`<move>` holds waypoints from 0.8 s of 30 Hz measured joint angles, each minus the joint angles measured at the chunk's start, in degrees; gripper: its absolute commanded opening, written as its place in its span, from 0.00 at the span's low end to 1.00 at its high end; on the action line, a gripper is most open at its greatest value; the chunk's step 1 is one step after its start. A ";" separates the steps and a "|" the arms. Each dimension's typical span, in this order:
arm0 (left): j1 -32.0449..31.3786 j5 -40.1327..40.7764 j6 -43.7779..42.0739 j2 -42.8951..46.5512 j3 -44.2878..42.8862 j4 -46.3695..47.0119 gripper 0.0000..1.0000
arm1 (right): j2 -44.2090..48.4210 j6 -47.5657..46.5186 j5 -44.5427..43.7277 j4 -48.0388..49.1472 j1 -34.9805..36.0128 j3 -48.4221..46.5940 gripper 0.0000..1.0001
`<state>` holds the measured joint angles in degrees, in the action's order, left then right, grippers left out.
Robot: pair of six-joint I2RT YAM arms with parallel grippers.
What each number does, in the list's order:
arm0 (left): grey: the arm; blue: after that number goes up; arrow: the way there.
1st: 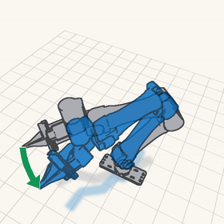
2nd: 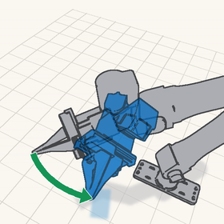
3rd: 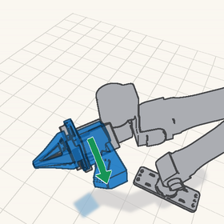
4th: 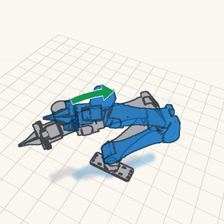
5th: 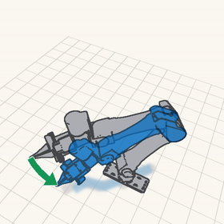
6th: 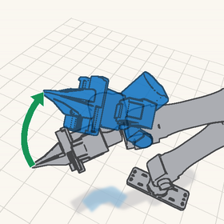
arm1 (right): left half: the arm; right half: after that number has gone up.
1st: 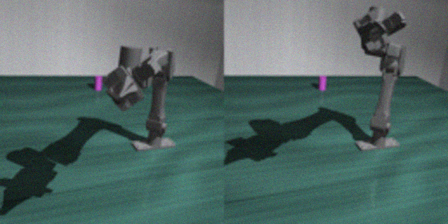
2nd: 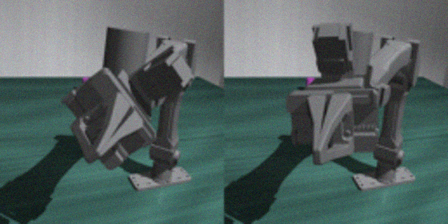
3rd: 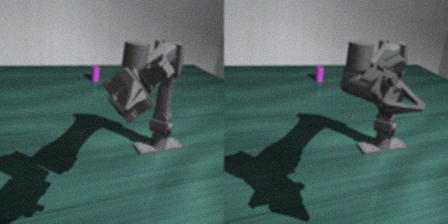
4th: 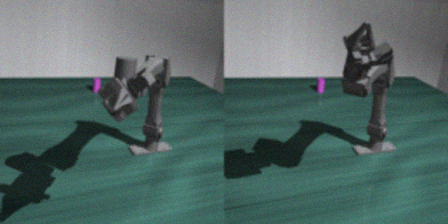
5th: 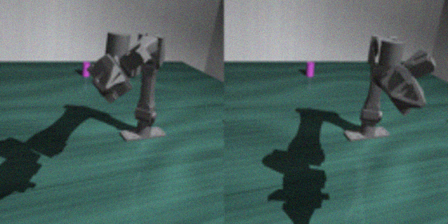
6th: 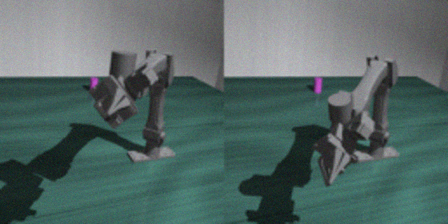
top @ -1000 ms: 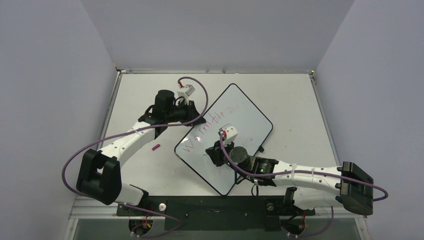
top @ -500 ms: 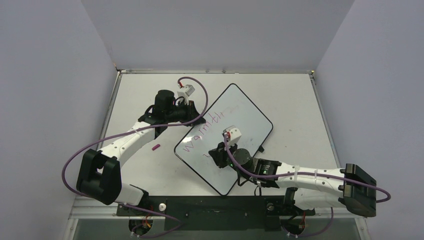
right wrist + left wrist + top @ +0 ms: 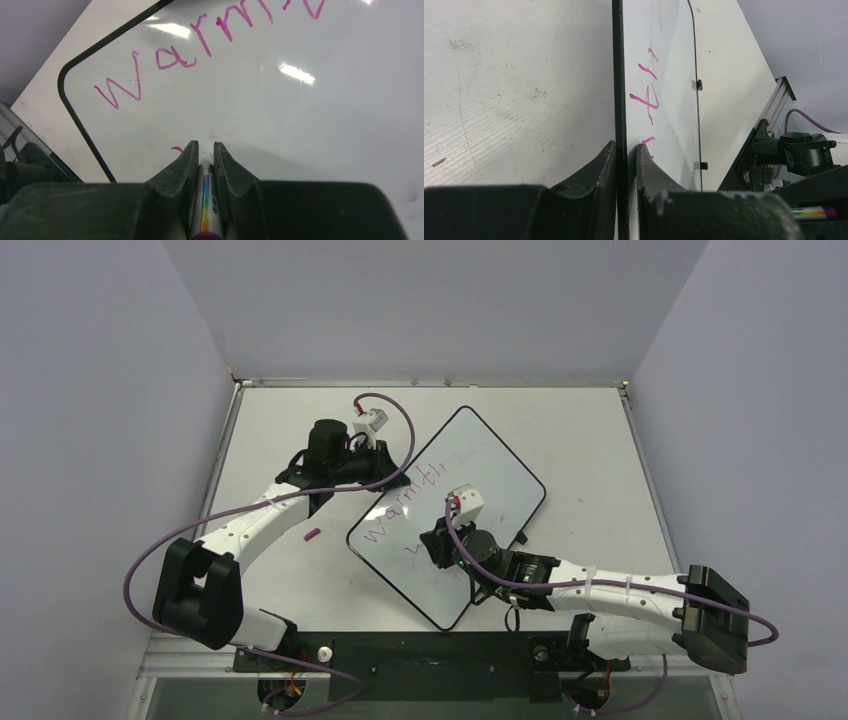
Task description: Write a sentence on the whiteboard
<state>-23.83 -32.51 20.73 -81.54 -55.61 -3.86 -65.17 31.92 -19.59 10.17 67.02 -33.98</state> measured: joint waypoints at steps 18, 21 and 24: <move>0.09 0.13 0.07 0.00 0.00 0.26 0.00 | 0.42 -4.22 6.45 -1.79 -1.68 -4.59 0.00; 0.09 0.13 0.07 0.00 0.00 0.26 0.00 | 0.28 -4.20 8.11 -0.28 -1.57 -4.59 0.00; 0.09 0.13 0.07 0.00 0.00 0.26 0.00 | -0.96 -4.17 9.05 1.22 -1.36 -4.63 0.00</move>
<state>-23.75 -32.38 20.80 -81.54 -55.61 -3.60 -66.13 27.75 -10.55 11.40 65.67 -38.61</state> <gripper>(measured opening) 0.111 0.097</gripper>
